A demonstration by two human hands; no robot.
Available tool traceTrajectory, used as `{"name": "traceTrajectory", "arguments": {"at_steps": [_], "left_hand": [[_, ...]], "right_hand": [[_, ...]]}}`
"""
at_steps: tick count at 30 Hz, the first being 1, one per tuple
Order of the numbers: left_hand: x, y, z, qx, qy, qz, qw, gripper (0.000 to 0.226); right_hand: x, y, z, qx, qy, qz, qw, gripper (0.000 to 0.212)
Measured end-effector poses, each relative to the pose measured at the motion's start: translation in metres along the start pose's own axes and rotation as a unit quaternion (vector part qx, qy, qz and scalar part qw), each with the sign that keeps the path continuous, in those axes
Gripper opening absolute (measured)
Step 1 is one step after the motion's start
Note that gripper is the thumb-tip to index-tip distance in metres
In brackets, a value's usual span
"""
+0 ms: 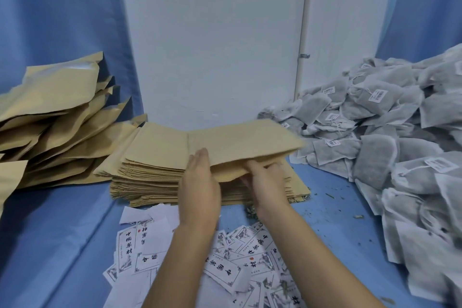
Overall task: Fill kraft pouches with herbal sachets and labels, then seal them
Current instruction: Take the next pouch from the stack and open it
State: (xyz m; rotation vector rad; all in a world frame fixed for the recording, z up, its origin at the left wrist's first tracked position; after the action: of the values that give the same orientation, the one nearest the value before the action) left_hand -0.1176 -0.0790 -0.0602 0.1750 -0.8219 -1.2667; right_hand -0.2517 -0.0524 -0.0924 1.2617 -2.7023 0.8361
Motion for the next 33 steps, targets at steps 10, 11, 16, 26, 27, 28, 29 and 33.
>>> {"name": "traceTrajectory", "arguments": {"at_steps": [10,11,16,26,27,28,29,33], "left_hand": [[-0.001,-0.022,-0.008,-0.485,0.286,-0.105,0.820,0.019],[0.001,-0.020,-0.011,-0.498,0.290,-0.097,0.811,0.019],[0.008,-0.021,-0.024,-0.496,0.302,-0.094,0.809,0.028],[0.012,-0.014,-0.025,-0.352,0.163,-0.077,0.918,0.074],[0.011,-0.010,-0.020,-0.383,0.140,-0.078,0.910,0.088],[0.009,-0.007,-0.018,-0.411,0.127,-0.078,0.899,0.093],[0.008,-0.003,-0.015,-0.427,0.113,-0.073,0.894,0.089],[0.001,0.002,-0.007,-0.360,0.016,-0.040,0.932,0.035]], "right_hand": [[0.004,-0.021,-0.038,-0.367,0.225,-0.212,0.878,0.067],[0.006,-0.019,-0.036,-0.395,0.226,-0.220,0.863,0.067],[0.007,-0.015,-0.041,-0.454,0.274,-0.227,0.817,0.071],[0.004,0.004,-0.055,-0.455,0.290,-0.080,0.838,0.056],[0.005,0.006,-0.057,-0.463,0.283,-0.064,0.838,0.053],[0.008,0.010,-0.058,-0.469,0.272,-0.051,0.839,0.050],[0.011,0.013,-0.058,-0.473,0.256,-0.043,0.842,0.047],[0.023,0.027,-0.056,-0.486,0.178,-0.032,0.855,0.034]]}}
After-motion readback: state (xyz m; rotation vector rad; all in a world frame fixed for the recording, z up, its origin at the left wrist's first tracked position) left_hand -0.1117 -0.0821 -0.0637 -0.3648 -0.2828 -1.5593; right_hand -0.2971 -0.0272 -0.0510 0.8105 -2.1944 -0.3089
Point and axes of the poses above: each hand's wrist, its own x-axis towards the middle knuckle, its own y-axis out of the back of the hand, z = x × y, the point moved 7 cm from there along x, towards the middle knuckle, and after that the axes turned 14 degrees about y, right-handed, at the moved point
